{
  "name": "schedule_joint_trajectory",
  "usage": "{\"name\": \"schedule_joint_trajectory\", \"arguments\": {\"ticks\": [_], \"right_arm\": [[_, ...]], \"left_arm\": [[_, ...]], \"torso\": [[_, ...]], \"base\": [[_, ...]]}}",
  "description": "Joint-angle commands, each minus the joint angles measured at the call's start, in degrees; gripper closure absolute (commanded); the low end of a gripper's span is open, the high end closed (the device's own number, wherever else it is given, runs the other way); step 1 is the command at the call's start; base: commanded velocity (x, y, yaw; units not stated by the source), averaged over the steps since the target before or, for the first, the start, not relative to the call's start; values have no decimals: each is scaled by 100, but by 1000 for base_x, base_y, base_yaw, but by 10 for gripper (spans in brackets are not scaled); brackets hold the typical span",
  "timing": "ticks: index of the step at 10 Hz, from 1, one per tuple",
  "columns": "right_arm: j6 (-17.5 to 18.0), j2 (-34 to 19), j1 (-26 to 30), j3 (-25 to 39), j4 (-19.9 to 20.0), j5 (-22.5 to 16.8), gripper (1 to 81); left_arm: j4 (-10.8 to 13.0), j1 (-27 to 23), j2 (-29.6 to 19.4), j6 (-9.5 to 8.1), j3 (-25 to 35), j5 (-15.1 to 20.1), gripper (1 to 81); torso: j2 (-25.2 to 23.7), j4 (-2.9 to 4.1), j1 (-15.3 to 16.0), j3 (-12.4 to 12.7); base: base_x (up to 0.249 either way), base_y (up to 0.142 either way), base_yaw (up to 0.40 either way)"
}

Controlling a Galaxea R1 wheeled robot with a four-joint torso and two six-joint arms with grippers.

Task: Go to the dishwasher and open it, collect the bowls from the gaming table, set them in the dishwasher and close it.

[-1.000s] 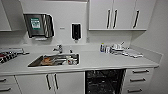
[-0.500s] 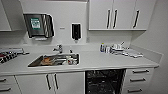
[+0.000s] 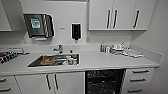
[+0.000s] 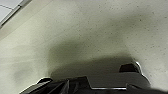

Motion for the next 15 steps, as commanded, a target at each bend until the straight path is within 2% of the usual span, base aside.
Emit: {"name": "schedule_joint_trajectory", "arguments": {"ticks": [1, 2, 3, 4, 8, 10, 11, 14, 15], "right_arm": [[-399, 169, 130, -439, 26, 16, 10], [-470, 249, 42, -588, 35, 157, 10], [-479, 302, -37, -704, 26, 193, 10], [-496, 380, -99, -878, 18, 202, 10], [-541, 610, -248, -1099, -149, 193, 10], [-584, 742, -459, -1143, -369, 202, 10], [-584, 812, -547, -1160, -474, 219, 10], [-593, 1181, -732, -1653, -668, 316, 10], [-690, 1287, -767, -1741, -650, 316, 10]], "left_arm": [[67, 50, 1045, -1054, -1795, 35, 10], [58, 77, 1324, -1168, -2100, 225, 10], [58, 77, 1483, -1194, -2129, 670, 10], [24, 77, 1624, -1195, -2120, 1121, 10], [-39, 16, 2135, -1239, -2120, 2320, 10], [-241, -73, 2486, -1221, -2111, 3287, 10], [-241, -116, 2661, -1187, -2111, 3706, 10], [-153, -240, 3022, -1072, -2111, 4306, 10], [-135, -248, 3119, -826, -2111, 4429, 10]], "torso": [[0, 0, 0, 0], [0, 0, 0, 0], [0, 0, 0, 0], [0, 0, 0, 0], [0, 0, 0, 0], [0, 0, 0, 2], [0, 0, 0, 2], [0, 0, 0, 2], [0, 0, 0, 2]], "base": [[0, 0, 0], [0, 0, 0], [0, 0, 0], [0, 0, 0], [0, 0, 0], [0, 0, 0], [0, 0, 0], [0, 0, 0], [0, 0, 0]]}}
